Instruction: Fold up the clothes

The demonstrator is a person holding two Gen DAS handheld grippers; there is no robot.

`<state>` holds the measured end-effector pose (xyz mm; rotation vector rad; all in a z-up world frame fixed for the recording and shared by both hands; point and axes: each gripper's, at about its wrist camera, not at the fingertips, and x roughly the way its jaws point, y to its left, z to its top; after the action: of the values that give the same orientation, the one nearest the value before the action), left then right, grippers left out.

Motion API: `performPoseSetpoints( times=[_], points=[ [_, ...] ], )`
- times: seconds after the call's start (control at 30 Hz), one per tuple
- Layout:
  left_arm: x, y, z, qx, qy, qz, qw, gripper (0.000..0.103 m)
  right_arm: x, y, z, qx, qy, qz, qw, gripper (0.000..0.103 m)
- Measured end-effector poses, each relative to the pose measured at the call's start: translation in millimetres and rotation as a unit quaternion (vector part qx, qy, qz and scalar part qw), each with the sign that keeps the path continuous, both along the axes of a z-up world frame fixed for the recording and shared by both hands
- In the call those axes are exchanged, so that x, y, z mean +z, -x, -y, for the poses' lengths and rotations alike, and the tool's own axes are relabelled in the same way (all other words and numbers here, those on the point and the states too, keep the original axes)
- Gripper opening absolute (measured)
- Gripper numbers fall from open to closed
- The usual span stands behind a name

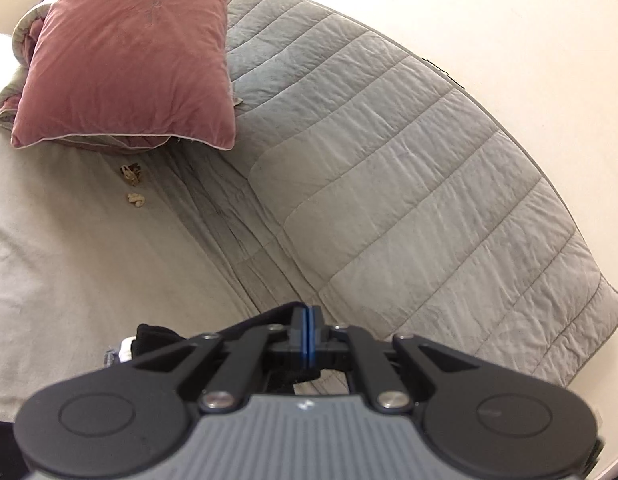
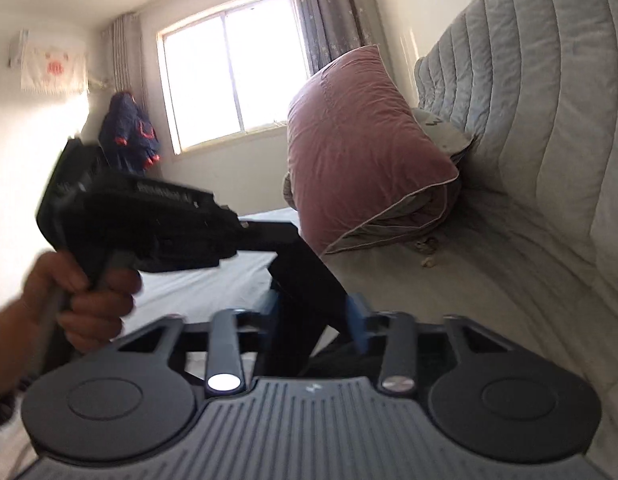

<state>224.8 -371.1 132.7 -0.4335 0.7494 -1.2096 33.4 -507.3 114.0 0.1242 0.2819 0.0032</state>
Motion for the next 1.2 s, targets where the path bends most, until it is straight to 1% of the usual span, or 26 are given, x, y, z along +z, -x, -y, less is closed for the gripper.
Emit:
performPoseSetpoints(
  times=[0.13,0.27,0.33,0.37,0.4,0.43,0.47,0.5,0.53,0.6,0.63,0.67,0.73,0.77,0.83,0.93,0.97,1.07,1.2],
  points=[
    [9.5,11.6,-6.0,-0.005,-0.012,0.009,0.9999,0.001,-21.6,-5.2,-27.0,-0.009,0.088,-0.002,0.996,0.064],
    [18.5,23.8,-14.4,-0.012,-0.022,0.025,0.9994,0.001,-30.3,-6.3,-47.2,-0.030,0.175,-0.003,0.984,0.064],
    [21.9,27.4,-18.1,-0.013,-0.024,0.027,0.9993,0.001,-29.3,-7.7,-52.8,-0.035,0.201,0.000,0.979,0.064],
    [22.8,28.5,-19.3,-0.012,-0.025,0.028,0.9992,0.001,-27.3,-8.8,-54.1,-0.031,0.208,-0.004,0.978,0.062],
    [23.8,29.2,-20.2,-0.011,-0.027,0.029,0.9992,0.001,-25.3,-9.9,-55.4,-0.026,0.215,-0.007,0.976,0.058],
    [25.4,29.3,-21.4,-0.009,-0.028,0.031,0.9991,0.001,-23.3,-11.1,-56.6,-0.022,0.222,-0.010,0.975,0.045],
    [27.1,28.8,-22.6,-0.006,-0.029,0.034,0.9990,0.001,-21.3,-12.2,-57.9,-0.017,0.228,-0.013,0.973,0.023],
    [28.8,28.3,-23.7,-0.003,-0.030,0.037,0.9989,0.001,-18.0,-12.6,-58.3,-0.008,0.223,-0.021,0.975,0.010],
    [30.5,27.2,-24.8,0.000,-0.031,0.039,0.9987,0.001,-12.6,-12.3,-56.3,0.007,0.199,-0.032,0.979,0.003],
    [33.3,23.0,-26.5,0.009,-0.029,0.043,0.9986,0.001,3.0,-8.7,-44.5,0.043,0.111,-0.042,0.992,0.003],
    [33.9,20.8,-26.9,0.013,-0.026,0.044,0.9986,0.001,10.6,-6.9,-36.0,0.060,0.061,-0.043,0.995,0.003],
    [33.9,18.6,-26.9,0.015,-0.021,0.046,0.9986,0.001,17.4,-5.6,-26.0,0.075,0.009,-0.042,0.996,0.003],
    [30.0,15.6,-24.0,0.018,-0.008,0.039,0.9991,0.001,25.9,-3.9,-4.3,0.096,-0.086,-0.044,0.991,0.003],
    [27.1,14.8,-21.9,0.018,-0.002,0.033,0.9993,0.001,27.0,-4.2,7.6,0.102,-0.128,-0.046,0.985,0.003],
    [19.2,13.9,-12.3,0.014,0.005,0.024,0.9996,0.001,27.8,-4.6,30.6,0.111,-0.206,-0.050,0.971,0.003],
    [4.0,15.4,11.6,0.005,0.007,0.015,0.9998,0.001,17.6,-2.7,60.3,0.099,-0.268,-0.058,0.956,0.003],
    [-2.0,16.4,20.9,0.002,0.006,0.014,0.9999,0.001,12.9,-1.5,68.7,0.093,-0.279,-0.062,0.954,0.003],
    [-24.7,19.2,50.0,-0.006,-0.005,0.004,1.0000,0.001,-6.4,2.2,87.4,0.066,-0.292,-0.080,0.951,0.003],
    [-56.2,25.6,83.8,-0.012,-0.024,-0.004,0.9996,0.001,-41.3,16.9,109.7,0.022,-0.310,-0.107,0.944,0.003]
  ],
)
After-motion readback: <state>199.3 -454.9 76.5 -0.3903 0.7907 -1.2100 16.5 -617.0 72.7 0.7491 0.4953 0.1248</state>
